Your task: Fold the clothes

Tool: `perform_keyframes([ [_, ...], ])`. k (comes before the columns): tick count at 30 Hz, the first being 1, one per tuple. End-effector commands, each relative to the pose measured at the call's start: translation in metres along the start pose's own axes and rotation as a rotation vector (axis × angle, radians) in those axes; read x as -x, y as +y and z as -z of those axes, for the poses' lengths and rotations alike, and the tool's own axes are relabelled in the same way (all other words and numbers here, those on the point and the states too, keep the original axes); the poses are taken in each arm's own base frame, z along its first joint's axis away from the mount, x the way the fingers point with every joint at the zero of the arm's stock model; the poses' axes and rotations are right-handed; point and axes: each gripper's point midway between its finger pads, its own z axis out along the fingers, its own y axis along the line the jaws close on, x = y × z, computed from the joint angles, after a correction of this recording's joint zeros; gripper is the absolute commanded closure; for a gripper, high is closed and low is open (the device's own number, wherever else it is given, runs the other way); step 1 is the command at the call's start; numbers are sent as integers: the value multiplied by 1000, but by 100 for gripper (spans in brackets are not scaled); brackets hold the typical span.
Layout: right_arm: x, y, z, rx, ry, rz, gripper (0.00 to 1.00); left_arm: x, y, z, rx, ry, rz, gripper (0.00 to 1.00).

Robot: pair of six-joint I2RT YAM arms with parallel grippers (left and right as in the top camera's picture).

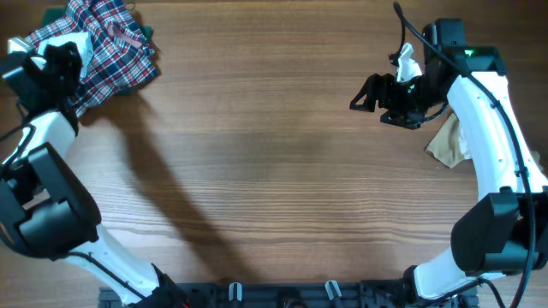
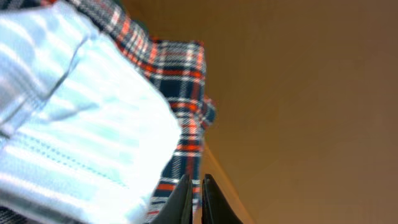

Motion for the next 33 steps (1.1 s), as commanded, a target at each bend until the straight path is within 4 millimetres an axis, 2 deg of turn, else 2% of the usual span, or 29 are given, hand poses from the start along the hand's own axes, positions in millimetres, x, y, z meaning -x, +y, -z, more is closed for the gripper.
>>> perform_keyframes([
  [1, 1, 5, 10, -4, -30, 37, 17, -22, 23, -15, 49, 35, -44, 90],
  [8, -5, 4, 10, -8, -10, 33, 16, -28, 49, -23, 110, 32, -27, 88],
  [11, -5, 4, 10, -9, -8, 40, 16, -23, 42, -21, 80, 24, -35, 87],
  [14, -5, 4, 10, -9, -8, 46, 16, -17, 20, -16, 12, 25, -54, 84],
  [17, -5, 4, 10, -9, -8, 46, 17, -8, -15, -5, -80, 22, -86, 85],
  [18, -5, 4, 10, -8, -8, 51, 17, -4, -33, 2, -128, 23, -105, 83],
  [19, -5, 4, 10, -9, -9, 51, 16, 0, -46, 8, -160, 20, -119, 77],
  [20, -5, 4, 10, -9, -9, 52, 16, 3, -63, 17, -201, 22, -136, 70],
  [21, -5, 4, 10, -8, -10, 52, 16, 6, -80, 26, -239, 24, -153, 51],
  [22, -4, 4, 10, -8, -11, 52, 17, 7, -107, 43, -308, 39, -183, 30],
  [25, -2, 5, 10, -7, -20, 57, 16, 5, -167, 86, -467, 79, -265, 5],
  [26, -1, 5, 10, -6, -23, 58, 16, 3, -181, 99, -507, 90, -289, 1],
  [28, 1, 5, 10, -4, -33, 63, 17, -4, -213, 132, -607, 131, -351, 0],
  [30, 3, 6, 10, -3, -40, 66, 17, -14, -237, 160, -690, 177, -408, 0],
  [31, 4, 6, 10, -3, -44, 68, 17, -21, -249, 179, -740, 207, -444, 1],
  [32, 5, 6, 10, -2, -48, 69, 17, -32, -266, 206, -810, 251, -501, 1],
  [33, 6, 6, 11, -2, -52, 69, 18, -38, -273, 219, -841, 270, -529, 0],
])
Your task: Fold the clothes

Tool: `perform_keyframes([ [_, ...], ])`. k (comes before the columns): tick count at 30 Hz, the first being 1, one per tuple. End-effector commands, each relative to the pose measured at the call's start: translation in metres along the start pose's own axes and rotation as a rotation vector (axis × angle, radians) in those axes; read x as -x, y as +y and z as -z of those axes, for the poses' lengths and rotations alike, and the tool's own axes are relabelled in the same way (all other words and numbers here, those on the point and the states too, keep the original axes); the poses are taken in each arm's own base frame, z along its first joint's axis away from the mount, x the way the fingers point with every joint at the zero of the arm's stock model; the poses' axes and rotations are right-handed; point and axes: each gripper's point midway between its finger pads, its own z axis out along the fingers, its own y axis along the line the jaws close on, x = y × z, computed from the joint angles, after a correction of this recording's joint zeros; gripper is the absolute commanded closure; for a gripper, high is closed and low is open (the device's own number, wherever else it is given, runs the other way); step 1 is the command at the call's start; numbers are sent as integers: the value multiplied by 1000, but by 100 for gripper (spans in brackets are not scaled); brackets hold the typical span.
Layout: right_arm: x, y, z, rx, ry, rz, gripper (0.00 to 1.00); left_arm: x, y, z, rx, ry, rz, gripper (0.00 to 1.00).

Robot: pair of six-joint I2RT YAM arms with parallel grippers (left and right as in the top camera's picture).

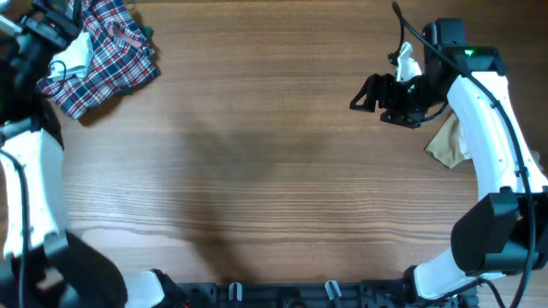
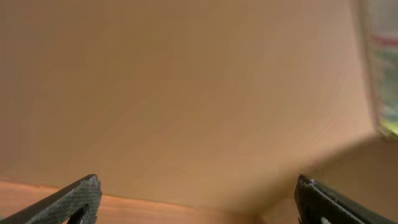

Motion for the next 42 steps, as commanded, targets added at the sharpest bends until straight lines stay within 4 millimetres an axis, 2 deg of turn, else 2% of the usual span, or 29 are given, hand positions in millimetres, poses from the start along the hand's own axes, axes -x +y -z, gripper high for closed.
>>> perform_keyframes([
  [1, 4, 5, 12, -7, -45, 37, 18, -19, -79, 22, -225, 169, -113, 0],
  [2, 4, 3, 14, -22, -54, 20, 18, -20, -94, 28, -251, 180, -139, 1],
  [4, 5, -5, 22, -87, -89, -8, 18, -19, -110, 34, -271, 180, -170, 0],
  [7, 3, -12, 50, -180, -176, -13, 18, -18, -115, 36, -277, 180, -180, 0],
  [10, -7, -2, 87, -200, -287, 13, 18, -23, -110, 36, -270, 200, -144, 0],
  [12, -19, 6, 115, -211, -366, 37, 18, -26, -105, 35, -254, 215, -102, 0],
  [15, -53, 16, 159, -222, -485, 69, 18, -31, -98, 35, -232, 235, -42, 0],
  [17, -72, 20, 180, -223, -546, 85, 17, -32, -97, 35, -229, 238, -34, 0],
  [20, -105, 16, 207, -267, -630, 89, 17, -32, -97, 35, -229, 238, -34, 0],
  [22, -120, 14, 217, -279, -672, 85, 16, -32, -97, 35, -229, 238, -34, 0],
  [26, -140, 10, 219, -284, -688, 87, 7, -32, -97, 35, -229, 238, -34, 0],
  [27, -143, 5, 217, -300, -678, 79, 0, -32, -97, 35, -229, 238, -34, 0],
  [28, -144, -2, 208, -321, -644, 64, 0, -32, -98, 35, -229, 238, -35, 0],
  [31, -143, -6, 201, -329, -615, 57, 0, -32, -97, 35, -229, 238, -34, 0],
  [42, -143, -11, 190, -346, -547, 36, 0, -32, -97, 35, -229, 238, -34, 0],
])
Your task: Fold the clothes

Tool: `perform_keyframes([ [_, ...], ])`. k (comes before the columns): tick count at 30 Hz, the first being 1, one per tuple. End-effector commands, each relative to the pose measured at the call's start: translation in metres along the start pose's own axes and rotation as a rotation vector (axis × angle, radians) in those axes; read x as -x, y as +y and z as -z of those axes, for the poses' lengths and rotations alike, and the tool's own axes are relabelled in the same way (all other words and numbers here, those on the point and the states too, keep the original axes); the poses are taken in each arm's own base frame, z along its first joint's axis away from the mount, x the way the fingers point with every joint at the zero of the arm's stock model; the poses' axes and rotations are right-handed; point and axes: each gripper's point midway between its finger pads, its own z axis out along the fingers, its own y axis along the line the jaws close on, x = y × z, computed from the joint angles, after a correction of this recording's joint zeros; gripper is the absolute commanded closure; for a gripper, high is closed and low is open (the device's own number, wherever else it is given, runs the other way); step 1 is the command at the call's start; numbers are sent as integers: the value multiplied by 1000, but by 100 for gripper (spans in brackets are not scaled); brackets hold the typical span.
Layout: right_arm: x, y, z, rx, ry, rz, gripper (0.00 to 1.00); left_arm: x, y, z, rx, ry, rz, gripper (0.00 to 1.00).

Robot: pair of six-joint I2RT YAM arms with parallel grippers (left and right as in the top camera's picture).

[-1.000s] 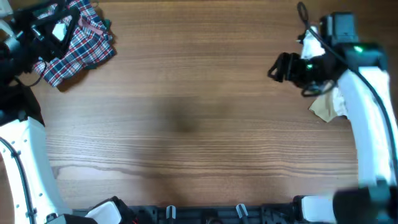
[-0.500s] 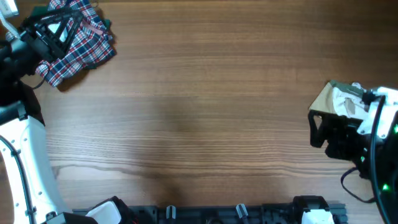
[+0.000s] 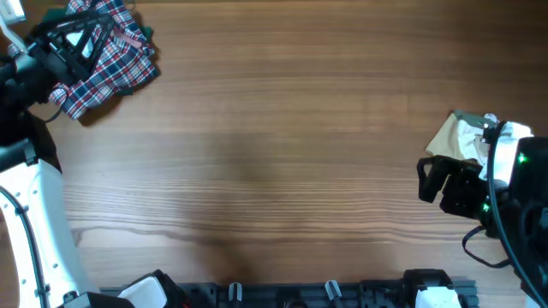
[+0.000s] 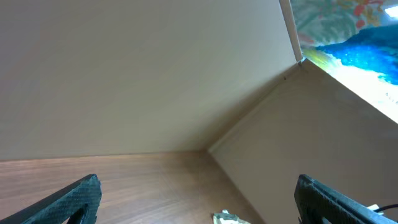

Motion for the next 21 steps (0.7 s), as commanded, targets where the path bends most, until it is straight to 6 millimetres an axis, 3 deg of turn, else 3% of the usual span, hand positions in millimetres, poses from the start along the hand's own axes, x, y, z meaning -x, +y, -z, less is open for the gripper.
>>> perform_keyframes([
  [1, 0, -4, -4, -26, 14, -8, 0, -1, 0, 1, -6, 7, -13, 0],
  [13, 1, -5, -5, -33, 8, 2, 0, -1, 0, 1, -6, 7, -12, 0],
  [17, 13, -1, 0, -1, -123, 113, 0, -1, 0, 1, -6, 7, -13, 0],
  [21, 12, -1, -15, 25, -259, 162, 0, -1, 0, 1, -6, 7, -12, 0],
])
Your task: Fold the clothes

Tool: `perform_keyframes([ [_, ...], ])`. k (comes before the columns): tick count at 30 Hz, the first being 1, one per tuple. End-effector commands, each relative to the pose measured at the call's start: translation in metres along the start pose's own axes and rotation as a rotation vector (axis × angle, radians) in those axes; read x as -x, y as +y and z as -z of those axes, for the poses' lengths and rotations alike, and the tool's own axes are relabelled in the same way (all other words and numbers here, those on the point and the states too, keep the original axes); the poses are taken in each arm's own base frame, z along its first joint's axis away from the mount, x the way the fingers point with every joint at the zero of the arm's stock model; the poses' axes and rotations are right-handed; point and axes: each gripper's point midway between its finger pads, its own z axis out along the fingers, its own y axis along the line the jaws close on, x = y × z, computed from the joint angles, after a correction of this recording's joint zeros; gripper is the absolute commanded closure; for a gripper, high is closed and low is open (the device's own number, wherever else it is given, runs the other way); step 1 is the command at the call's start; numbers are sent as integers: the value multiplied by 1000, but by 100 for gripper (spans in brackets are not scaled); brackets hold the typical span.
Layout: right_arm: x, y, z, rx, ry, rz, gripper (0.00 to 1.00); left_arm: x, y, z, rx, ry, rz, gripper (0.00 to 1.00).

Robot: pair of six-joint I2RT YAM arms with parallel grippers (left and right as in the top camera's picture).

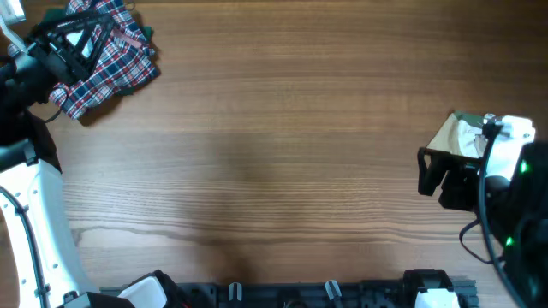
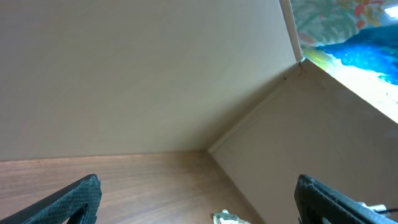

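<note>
A red, white and navy plaid garment (image 1: 107,53) lies crumpled at the far left corner of the table. My left gripper (image 1: 70,38) hangs over its left part; in the left wrist view the left gripper (image 2: 199,208) is open, its fingertips (image 2: 74,199) wide apart with nothing between them, facing the wall. A beige cloth (image 1: 454,137) with a white patch lies at the right edge, and shows small in the left wrist view as the beige cloth (image 2: 227,218). My right gripper (image 1: 437,175) sits just in front of it; its jaws are unclear.
The wooden table (image 1: 274,154) stretches between the two piles. A beige wall (image 2: 143,81) and a corner with a colourful poster (image 2: 348,31) stand beyond the far side. The right arm's white body (image 1: 514,171) covers part of the beige cloth.
The right arm has shifted slightly toward the far side at the right edge. The left arm, the plaid garment and the beige cloth stay as they were.
First my left gripper was shut low beside the plaid pile and a pale striped cloth, with the right arm stretched out over the far right. Then the left gripper was open and raised. Later the right arm stood drawn back at the near right, by the beige cloth.
</note>
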Motion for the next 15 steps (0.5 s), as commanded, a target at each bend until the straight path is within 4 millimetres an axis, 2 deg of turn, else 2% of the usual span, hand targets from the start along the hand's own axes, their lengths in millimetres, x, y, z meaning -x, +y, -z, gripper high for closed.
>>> perform_keyframes([
  [1, -10, -5, -16, -2, -118, 84, 0, -1, 0, 1, -6, 7, -12, 0],
  [5, -14, -7, -51, 24, -310, 111, 0, -1, 0, 1, -6, 7, -13, 0],
  [9, -30, -3, -84, 86, -461, 127, 0, -1, 0, 1, -6, 7, -12, 0],
  [13, -46, 11, -101, 188, -592, 214, 0, -1, 0, 1, -6, 7, -12, 0],
  [15, -52, 11, -105, 194, -618, 216, 0, -1, 0, 1, -6, 7, -12, 0],
])
